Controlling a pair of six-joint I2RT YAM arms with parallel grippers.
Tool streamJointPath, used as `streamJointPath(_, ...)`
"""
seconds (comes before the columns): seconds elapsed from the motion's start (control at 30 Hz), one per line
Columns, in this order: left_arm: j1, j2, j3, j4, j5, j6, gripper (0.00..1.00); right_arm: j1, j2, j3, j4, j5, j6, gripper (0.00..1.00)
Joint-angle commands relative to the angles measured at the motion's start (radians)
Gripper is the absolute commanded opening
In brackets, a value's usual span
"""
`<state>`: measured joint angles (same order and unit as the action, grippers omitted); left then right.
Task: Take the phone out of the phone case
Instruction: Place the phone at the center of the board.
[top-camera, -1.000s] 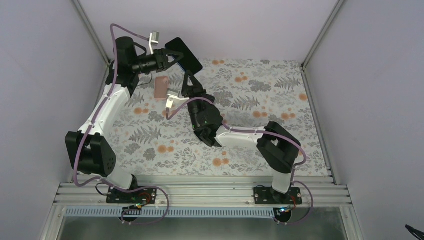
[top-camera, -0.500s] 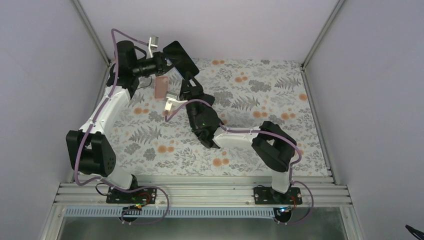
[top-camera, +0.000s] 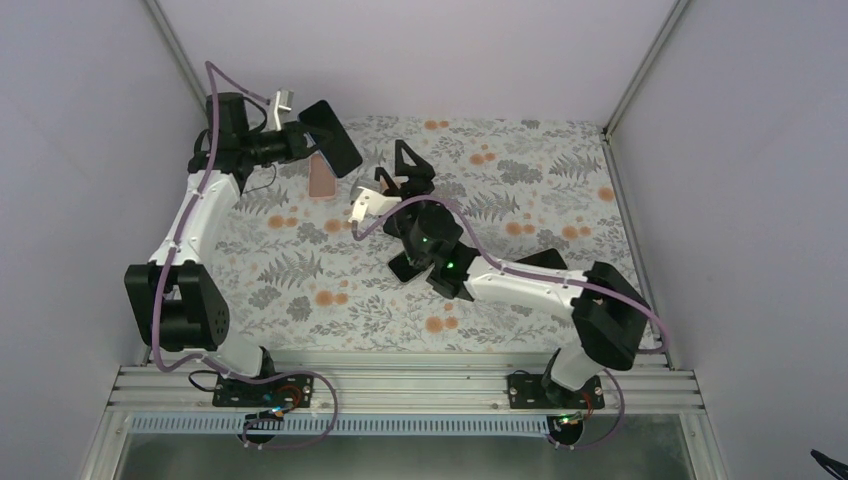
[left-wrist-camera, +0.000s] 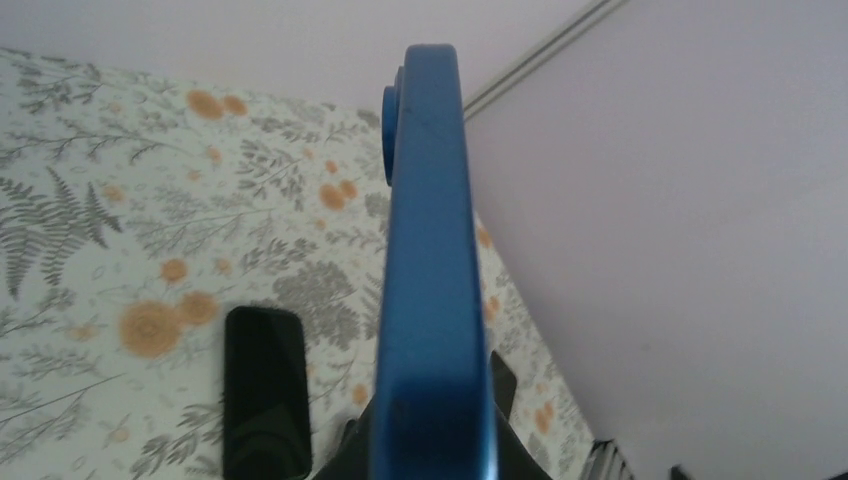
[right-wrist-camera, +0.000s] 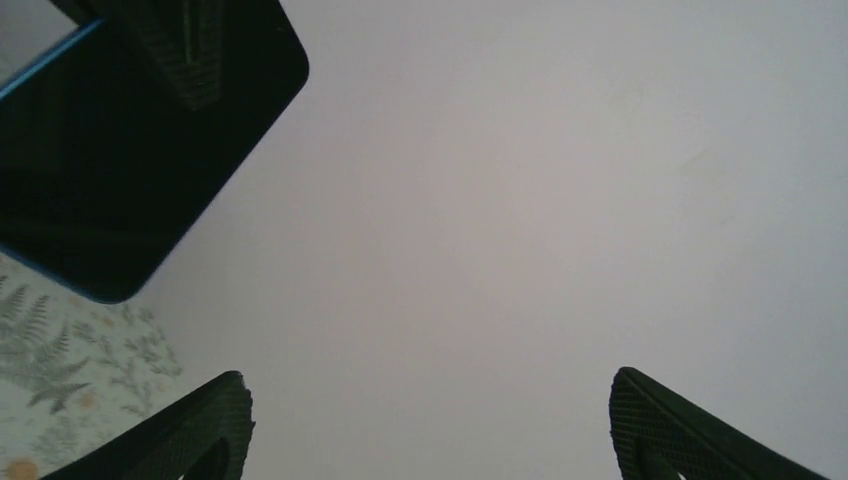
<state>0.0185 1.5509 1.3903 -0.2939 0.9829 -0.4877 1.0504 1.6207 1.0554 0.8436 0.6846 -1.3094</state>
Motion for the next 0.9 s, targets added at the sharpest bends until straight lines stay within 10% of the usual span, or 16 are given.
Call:
streamJointPath(0.0, 0.015, -0.025, -0.002, -0.150, 0.026, 0.261, 0.02, -0.016, -0.056, -0.014, -0.238, -0.034, 0.196, 0.86)
streamJointPath(0.37, 0.059, -0.014, -0.144, -0.429, 0.049, 0.726, 0.02, -0.084, -0.127, 0.072, -0.705, -0.186, 0.468, 0.99)
streamJointPath(0.87, 0.156, 0.229, -0.204, -0.639, -0.053, 1.085, 0.03, -0.108, -0.128, 0.094, -0.781, -0.240, 0.530, 0.99)
